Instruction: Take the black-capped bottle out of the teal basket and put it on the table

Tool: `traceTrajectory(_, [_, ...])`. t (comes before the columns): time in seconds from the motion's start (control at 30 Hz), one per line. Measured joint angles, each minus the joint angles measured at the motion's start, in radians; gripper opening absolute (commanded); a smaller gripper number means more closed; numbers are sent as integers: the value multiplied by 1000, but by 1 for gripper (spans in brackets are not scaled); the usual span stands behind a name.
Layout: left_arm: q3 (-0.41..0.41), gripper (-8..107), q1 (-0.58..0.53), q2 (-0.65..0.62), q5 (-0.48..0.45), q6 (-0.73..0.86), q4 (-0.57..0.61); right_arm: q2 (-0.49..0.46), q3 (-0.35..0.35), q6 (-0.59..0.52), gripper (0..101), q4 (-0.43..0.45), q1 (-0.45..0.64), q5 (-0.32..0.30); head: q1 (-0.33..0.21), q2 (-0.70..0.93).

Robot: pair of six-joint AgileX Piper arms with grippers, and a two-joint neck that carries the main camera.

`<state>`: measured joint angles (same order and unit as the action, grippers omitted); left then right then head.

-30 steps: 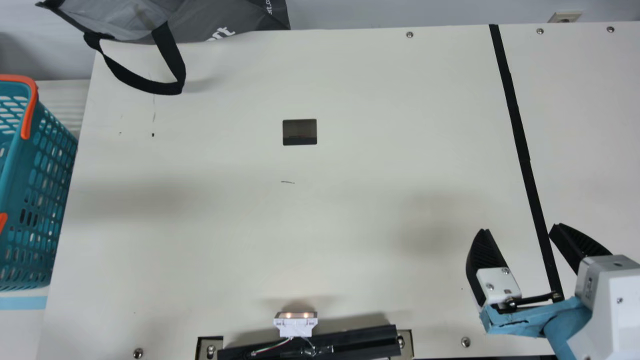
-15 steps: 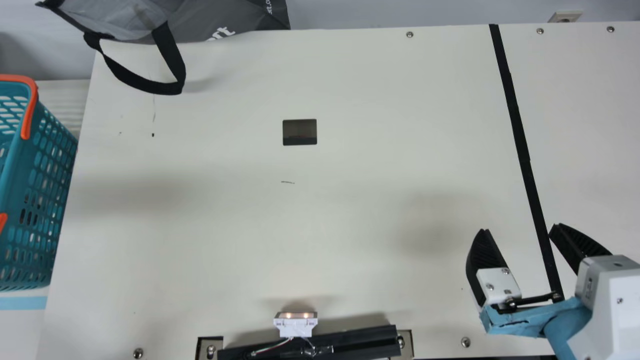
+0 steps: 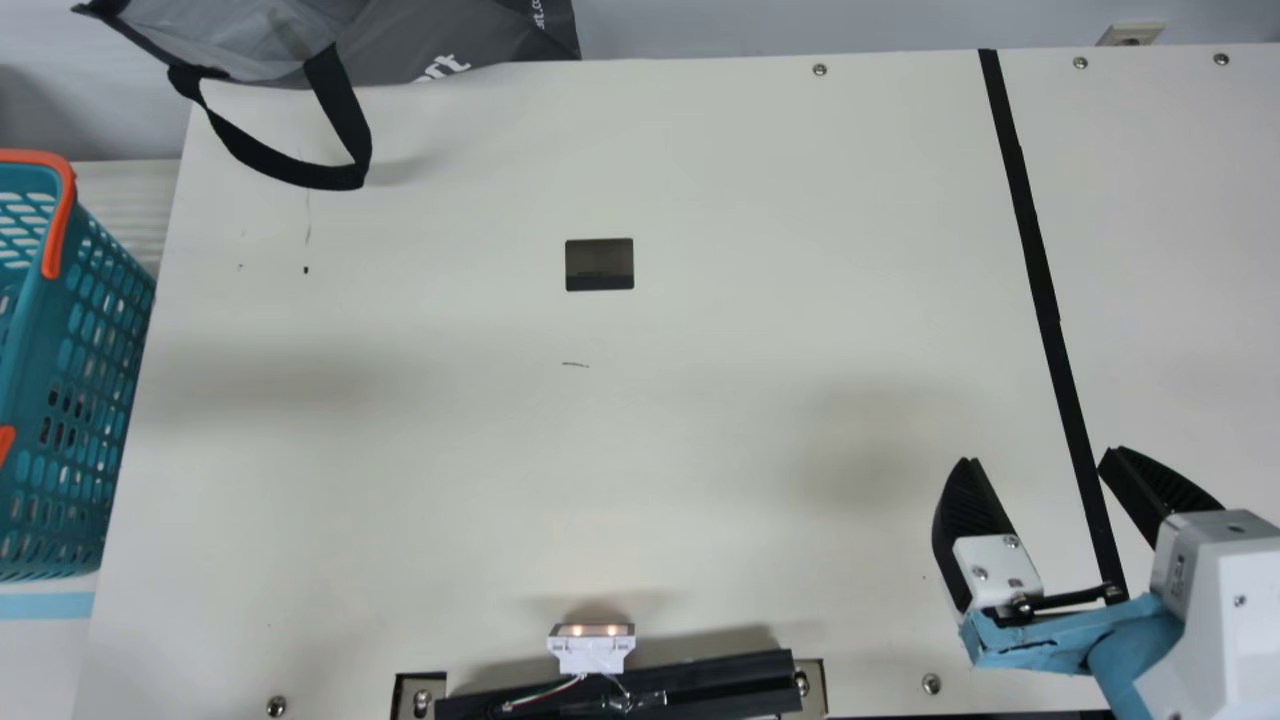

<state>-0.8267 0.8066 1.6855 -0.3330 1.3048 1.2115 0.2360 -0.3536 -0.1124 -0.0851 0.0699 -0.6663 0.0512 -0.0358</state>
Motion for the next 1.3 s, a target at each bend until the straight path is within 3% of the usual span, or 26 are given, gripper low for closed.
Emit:
traceTrajectory(0.77, [-55,107,7,101,29,14,-3,0,0,0,91,0,0,0,0,5])
traceTrajectory(1.17, [-67,107,3,145,15,87,80,0,0,0,91,1,0,-1,0,0])
traceTrajectory(1.27, [-67,79,-1,152,15,109,97,0,0,0,91,1,0,0,0,5])
traceTrajectory(1.3, [-67,49,-1,152,15,113,102,0,0,0,91,1,0,0,0,5])
